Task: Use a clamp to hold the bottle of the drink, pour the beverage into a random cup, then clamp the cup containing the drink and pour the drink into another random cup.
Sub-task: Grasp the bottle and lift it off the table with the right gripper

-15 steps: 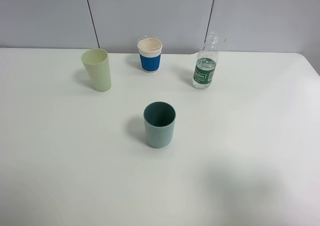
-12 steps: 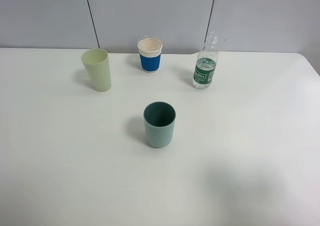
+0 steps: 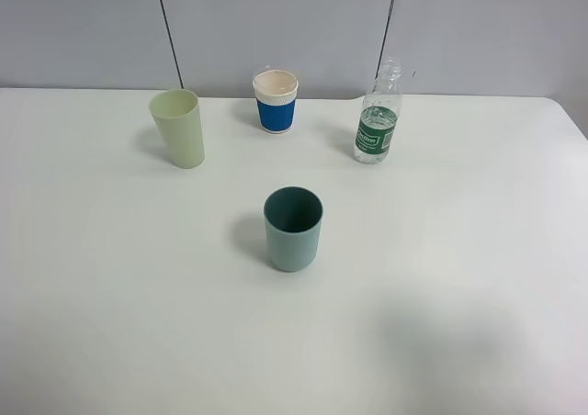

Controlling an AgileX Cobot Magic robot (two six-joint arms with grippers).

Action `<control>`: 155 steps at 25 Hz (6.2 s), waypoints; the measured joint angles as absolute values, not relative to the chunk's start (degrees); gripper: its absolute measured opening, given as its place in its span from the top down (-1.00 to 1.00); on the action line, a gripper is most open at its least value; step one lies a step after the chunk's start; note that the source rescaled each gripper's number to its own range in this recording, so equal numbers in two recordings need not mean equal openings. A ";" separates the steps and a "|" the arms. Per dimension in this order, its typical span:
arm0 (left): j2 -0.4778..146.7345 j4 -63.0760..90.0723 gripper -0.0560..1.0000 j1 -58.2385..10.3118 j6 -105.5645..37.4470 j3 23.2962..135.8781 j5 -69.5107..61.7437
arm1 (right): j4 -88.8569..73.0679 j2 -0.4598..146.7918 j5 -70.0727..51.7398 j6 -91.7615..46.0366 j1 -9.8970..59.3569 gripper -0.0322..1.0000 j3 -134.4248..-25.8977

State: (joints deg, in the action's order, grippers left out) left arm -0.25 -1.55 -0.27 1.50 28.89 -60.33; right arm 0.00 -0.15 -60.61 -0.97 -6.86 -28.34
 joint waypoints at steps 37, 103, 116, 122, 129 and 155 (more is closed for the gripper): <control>-0.25 -1.55 -1.00 -0.27 1.50 28.89 -60.33 | 0.00 -0.15 -60.61 -0.97 -6.86 -0.92 -28.34; -0.25 -1.55 -1.00 -0.27 1.50 28.89 -60.33 | 1.10 49.96 -27.05 -1.23 -6.86 -0.92 -31.94; -0.25 -1.55 -1.00 -0.27 1.50 28.89 -60.33 | 3.25 74.33 -4.87 -3.35 -5.70 -0.92 -31.99; -0.25 -1.55 -1.00 -0.27 1.50 28.89 -60.33 | 6.66 83.02 3.48 -3.35 -5.70 -0.92 -31.99; -0.25 -1.55 -1.00 -0.27 1.50 28.89 -60.33 | 13.46 89.88 13.05 -1.27 -5.70 -0.92 -32.05; -0.25 -1.55 -1.00 -0.27 1.50 28.89 -60.33 | 33.19 106.52 41.84 10.37 -0.14 -0.92 -35.59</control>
State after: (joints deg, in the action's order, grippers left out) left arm -0.25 -1.55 -0.27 1.50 28.89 -60.33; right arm 33.19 106.52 41.84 10.37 -0.14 -35.59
